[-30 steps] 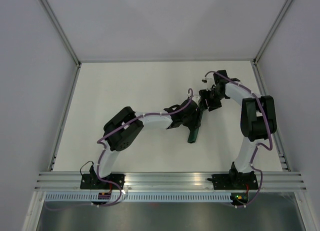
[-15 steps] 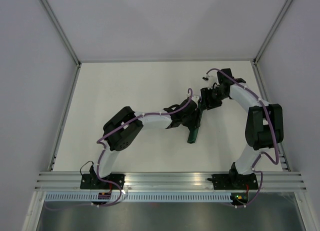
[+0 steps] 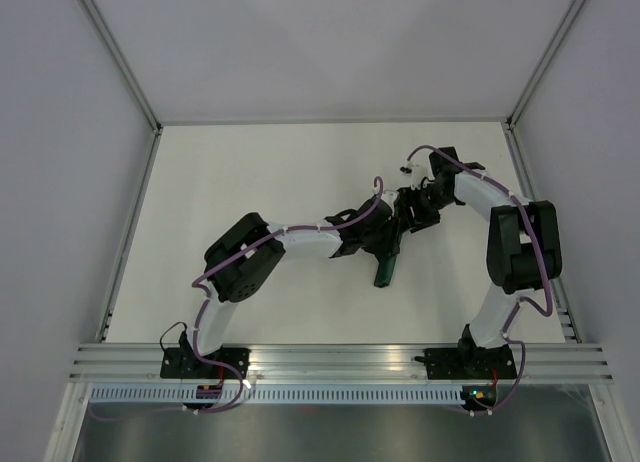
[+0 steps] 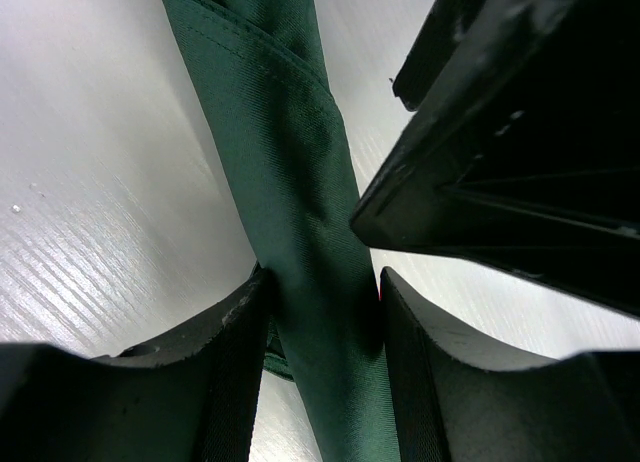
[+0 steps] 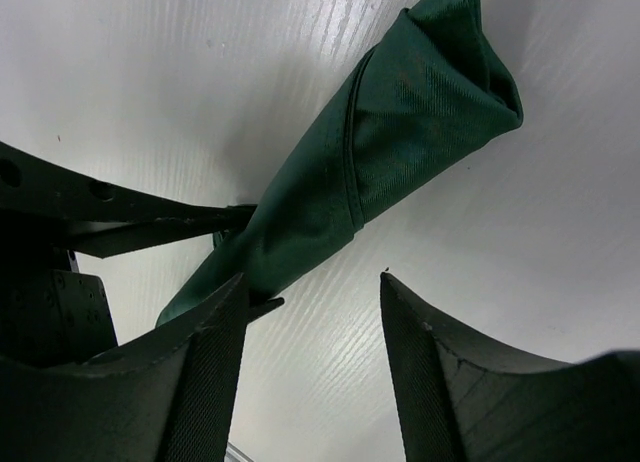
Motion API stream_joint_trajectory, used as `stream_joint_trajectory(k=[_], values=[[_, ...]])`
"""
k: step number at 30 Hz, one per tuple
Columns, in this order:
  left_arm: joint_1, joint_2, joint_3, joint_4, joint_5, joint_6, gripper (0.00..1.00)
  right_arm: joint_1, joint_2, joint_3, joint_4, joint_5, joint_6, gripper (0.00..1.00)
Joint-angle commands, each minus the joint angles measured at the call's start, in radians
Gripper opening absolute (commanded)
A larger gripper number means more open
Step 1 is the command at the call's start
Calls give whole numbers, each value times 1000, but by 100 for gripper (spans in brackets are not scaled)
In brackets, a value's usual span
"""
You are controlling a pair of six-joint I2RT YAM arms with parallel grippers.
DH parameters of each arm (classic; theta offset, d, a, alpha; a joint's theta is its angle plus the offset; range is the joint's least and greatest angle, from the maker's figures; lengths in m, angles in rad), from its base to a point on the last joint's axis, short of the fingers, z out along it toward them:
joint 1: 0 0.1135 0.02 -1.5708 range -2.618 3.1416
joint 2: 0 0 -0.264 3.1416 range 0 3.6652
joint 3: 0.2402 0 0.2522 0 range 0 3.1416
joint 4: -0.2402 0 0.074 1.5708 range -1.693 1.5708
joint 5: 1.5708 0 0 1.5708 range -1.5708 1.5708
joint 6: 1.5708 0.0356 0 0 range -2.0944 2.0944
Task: Fold the napkin, place the utensils inside, and roll it up
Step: Roll the napkin with the utensil
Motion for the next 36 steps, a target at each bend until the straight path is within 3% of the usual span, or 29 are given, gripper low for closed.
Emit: stream_joint_trajectory(k=[1,10,15,21,36], values=[[4,-1,-30,-71,30,19,53,11,20,-4,13,-21,-1,63],[4,-9,-35,-52,51,21,54,35,77,1,55,-6,34,61],[4,-30,-47,-22,82,30,55,43,98,24,66,31,40,48],[4,-73,-63,10,114,50,57,64,83,39,84,143,42,40],[4,-196,-110,12,74,84,58,101,100,76,96,261,37,39]])
